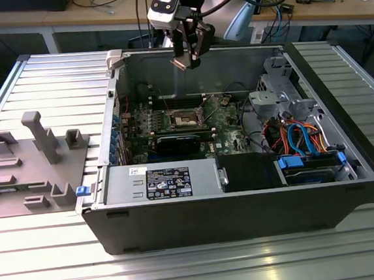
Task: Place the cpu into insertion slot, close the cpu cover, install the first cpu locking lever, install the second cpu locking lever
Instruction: 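Place the cpu into insertion slot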
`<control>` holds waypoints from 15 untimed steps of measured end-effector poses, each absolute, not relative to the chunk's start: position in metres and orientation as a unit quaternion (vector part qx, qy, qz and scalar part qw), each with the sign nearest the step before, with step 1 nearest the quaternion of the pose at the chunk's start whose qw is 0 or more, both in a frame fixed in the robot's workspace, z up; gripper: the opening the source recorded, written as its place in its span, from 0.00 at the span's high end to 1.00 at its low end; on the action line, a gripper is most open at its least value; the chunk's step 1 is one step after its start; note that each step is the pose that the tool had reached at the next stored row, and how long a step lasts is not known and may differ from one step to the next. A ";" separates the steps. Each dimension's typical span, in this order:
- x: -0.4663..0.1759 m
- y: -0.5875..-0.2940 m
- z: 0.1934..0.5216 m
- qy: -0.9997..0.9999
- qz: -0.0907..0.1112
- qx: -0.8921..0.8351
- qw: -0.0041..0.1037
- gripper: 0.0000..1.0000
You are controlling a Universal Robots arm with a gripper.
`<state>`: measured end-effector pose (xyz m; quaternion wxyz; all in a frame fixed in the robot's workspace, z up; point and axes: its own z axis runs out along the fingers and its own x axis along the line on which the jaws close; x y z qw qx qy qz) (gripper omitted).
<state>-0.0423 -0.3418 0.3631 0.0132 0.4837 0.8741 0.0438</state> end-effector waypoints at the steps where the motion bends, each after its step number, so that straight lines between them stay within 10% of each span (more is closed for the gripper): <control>1: -0.042 -0.342 0.363 0.874 0.044 0.484 0.013 0.46; 15: -0.042 -0.342 0.363 0.871 0.044 0.489 0.013 0.46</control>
